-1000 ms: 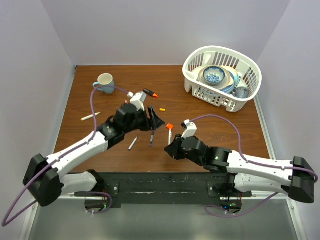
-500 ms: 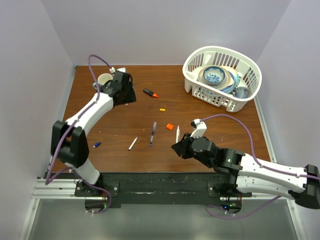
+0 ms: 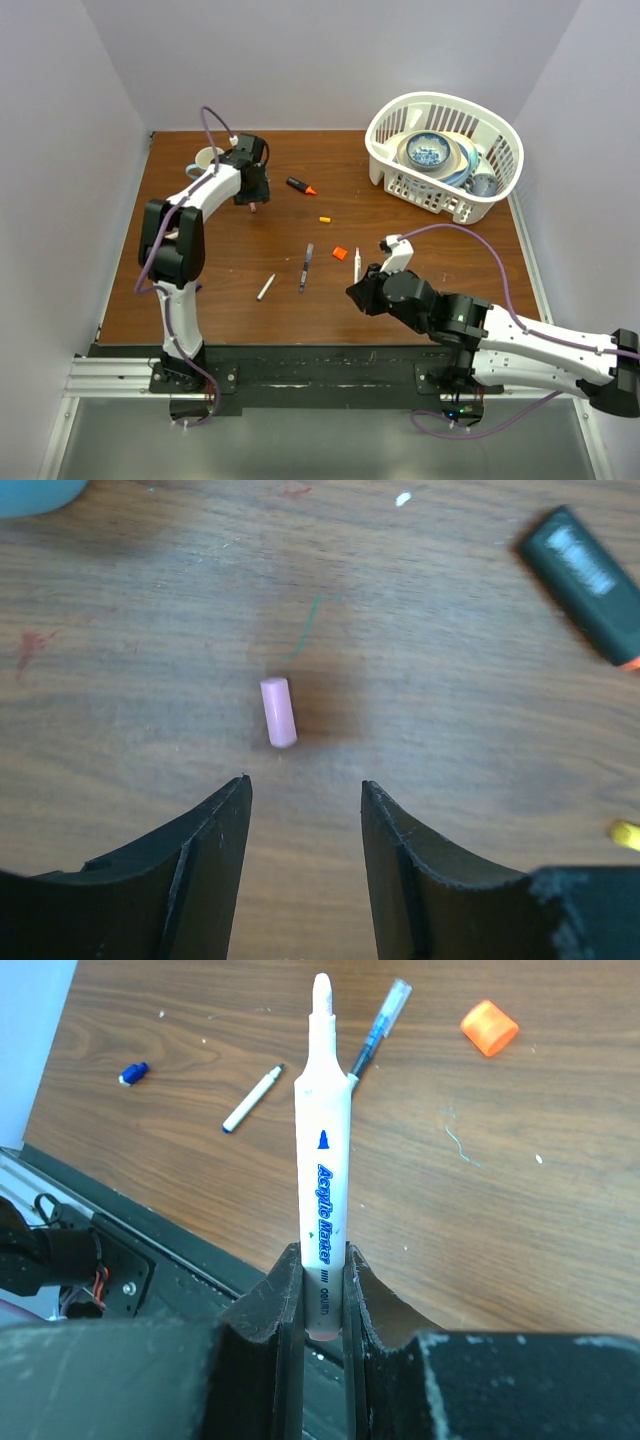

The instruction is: Insert the pens into the pen caps

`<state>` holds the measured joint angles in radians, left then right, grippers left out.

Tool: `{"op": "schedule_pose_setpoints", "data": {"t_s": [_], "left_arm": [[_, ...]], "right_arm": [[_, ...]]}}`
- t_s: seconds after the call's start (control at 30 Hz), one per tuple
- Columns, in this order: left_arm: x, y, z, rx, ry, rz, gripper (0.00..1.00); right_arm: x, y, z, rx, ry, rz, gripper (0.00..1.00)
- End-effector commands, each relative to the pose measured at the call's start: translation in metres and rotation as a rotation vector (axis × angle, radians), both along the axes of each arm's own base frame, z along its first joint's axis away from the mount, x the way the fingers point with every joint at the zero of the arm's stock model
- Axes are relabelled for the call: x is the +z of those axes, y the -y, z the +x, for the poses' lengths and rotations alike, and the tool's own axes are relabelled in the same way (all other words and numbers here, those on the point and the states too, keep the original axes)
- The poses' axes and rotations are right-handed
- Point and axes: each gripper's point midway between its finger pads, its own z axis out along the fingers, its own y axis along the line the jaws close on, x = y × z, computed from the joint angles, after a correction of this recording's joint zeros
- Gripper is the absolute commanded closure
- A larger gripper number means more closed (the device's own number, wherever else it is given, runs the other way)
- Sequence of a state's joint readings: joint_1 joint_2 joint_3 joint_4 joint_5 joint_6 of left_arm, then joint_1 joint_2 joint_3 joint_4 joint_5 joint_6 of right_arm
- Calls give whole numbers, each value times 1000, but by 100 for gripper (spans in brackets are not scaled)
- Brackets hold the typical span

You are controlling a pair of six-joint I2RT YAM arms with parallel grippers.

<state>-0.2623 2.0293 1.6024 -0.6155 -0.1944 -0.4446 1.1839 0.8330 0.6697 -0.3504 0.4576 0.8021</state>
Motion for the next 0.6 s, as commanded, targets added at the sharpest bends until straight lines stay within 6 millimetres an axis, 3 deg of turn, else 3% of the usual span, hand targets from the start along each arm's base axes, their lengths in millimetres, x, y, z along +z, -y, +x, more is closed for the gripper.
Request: {"op": "schedule_pose_setpoints", "data": {"t_s": [0.0, 0.17, 0.3, 0.57], "left_arm": [[-4, -9, 17, -2, 15, 42, 48], [-9, -16, 28, 26, 13, 68, 49], [-29, -11, 30, 5, -23, 43, 50], [-53, -22, 26, 26, -91, 69, 54]], "right_arm": [[26, -6, 9, -9, 60, 17, 100], [19, -7, 11, -14, 55, -8, 100], [10, -7, 14, -31, 52, -19, 100], [27, -3, 17, -44, 82, -30, 100]]}}
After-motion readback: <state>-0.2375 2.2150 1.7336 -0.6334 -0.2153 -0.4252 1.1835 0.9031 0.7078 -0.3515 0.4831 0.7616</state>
